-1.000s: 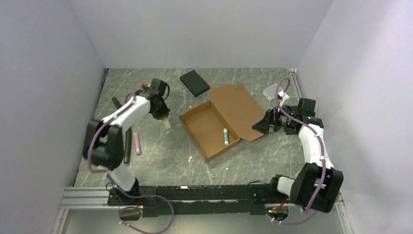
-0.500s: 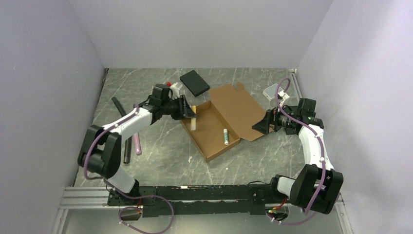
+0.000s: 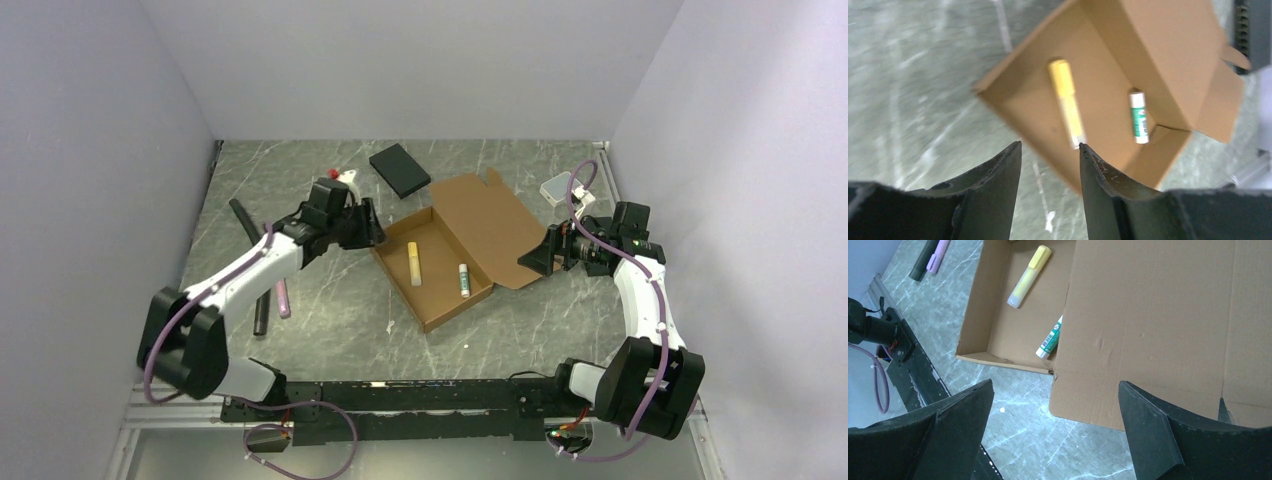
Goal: Fold the paper box
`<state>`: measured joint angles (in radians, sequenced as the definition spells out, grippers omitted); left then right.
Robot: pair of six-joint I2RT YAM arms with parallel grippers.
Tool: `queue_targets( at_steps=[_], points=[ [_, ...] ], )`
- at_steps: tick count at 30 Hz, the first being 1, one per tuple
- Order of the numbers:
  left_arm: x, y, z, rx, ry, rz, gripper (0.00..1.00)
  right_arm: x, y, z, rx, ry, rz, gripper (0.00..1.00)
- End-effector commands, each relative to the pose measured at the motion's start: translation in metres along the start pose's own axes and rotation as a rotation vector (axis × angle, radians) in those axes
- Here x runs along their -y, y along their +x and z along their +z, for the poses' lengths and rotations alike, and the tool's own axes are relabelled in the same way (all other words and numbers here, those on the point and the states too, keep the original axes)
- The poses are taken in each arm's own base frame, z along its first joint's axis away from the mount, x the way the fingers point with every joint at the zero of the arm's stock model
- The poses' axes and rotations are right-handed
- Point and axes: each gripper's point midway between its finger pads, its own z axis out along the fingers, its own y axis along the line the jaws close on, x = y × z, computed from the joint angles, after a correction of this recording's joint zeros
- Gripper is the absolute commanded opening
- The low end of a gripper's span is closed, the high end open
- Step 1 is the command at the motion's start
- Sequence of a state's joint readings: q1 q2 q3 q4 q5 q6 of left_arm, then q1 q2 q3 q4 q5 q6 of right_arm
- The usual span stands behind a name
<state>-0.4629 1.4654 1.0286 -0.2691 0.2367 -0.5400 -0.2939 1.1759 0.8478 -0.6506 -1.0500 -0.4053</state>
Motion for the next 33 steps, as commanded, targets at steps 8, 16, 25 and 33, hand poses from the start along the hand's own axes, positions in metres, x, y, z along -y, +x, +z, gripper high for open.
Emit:
queue_targets(
  at_steps=[8,16,25,33],
  points=[
    [-0.148,0.051,-0.096,0.19,-0.661,-0.282,0.64,-0.01,-0.022,-0.007,0.051,-0.019,-0.091,1.0],
    [-0.196,0.07,-0.127,0.292,-0.886,-0.339,0.89,-0.011,-0.022,-0.008,0.054,-0.022,-0.095,1.0],
    [-0.222,0.077,-0.115,0.273,-0.963,-0.383,0.85,-0.013,-0.023,-0.009,0.057,-0.019,-0.103,1.0],
    [-0.241,0.086,-0.096,0.228,-0.966,-0.447,0.85,-0.012,-0.023,-0.009,0.056,-0.017,-0.105,1.0]
  ],
)
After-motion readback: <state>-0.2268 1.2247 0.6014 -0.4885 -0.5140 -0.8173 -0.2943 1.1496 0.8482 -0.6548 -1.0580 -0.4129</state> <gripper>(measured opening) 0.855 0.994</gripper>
